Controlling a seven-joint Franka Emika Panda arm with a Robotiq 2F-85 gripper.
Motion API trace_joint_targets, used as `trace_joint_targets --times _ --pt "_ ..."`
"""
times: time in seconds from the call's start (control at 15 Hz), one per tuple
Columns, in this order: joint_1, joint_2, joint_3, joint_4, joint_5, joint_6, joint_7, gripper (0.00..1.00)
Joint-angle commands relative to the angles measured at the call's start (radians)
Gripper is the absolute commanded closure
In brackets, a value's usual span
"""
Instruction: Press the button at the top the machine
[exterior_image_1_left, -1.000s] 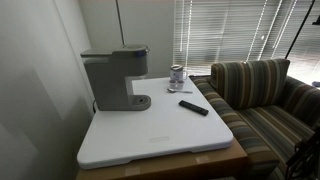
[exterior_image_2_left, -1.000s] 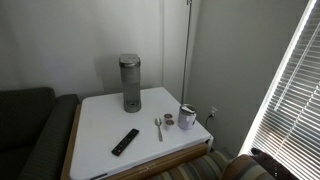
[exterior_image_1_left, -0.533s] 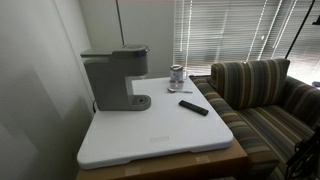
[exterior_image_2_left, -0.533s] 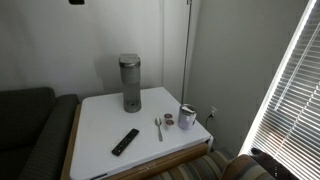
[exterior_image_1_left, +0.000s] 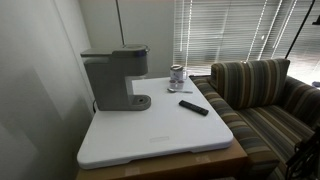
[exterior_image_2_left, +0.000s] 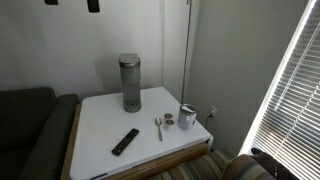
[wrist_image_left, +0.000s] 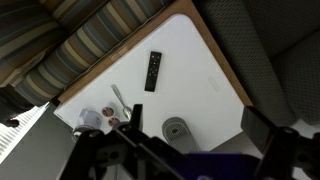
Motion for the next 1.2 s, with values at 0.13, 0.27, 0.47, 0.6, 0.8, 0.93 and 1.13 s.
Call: trace_joint_targets --times 0.13,0.27,0.47,0.6,0.8,0.93,1.13 --pt "-0.002 0.09 0.02 0.088 0.045 0.107 -0.07 0.0" --pt "0.008 0.151 0.031 0.157 0.073 0.142 -0.11 0.0" --pt "0.009 0.26 0.071 0.288 0.077 0.128 -0.16 0.0" --pt "0.005 0.343 0.107 0.392 0.067 0.095 -0.186 0.0" --pt "-0.014 0.329 0.151 0.369 0.057 0.11 -0.165 0.0" --pt "-0.015 0.363 0.169 0.398 0.055 0.109 -0.156 0.0" --pt "-0.022 0.349 0.167 0.394 0.056 0.108 -0.156 0.0"
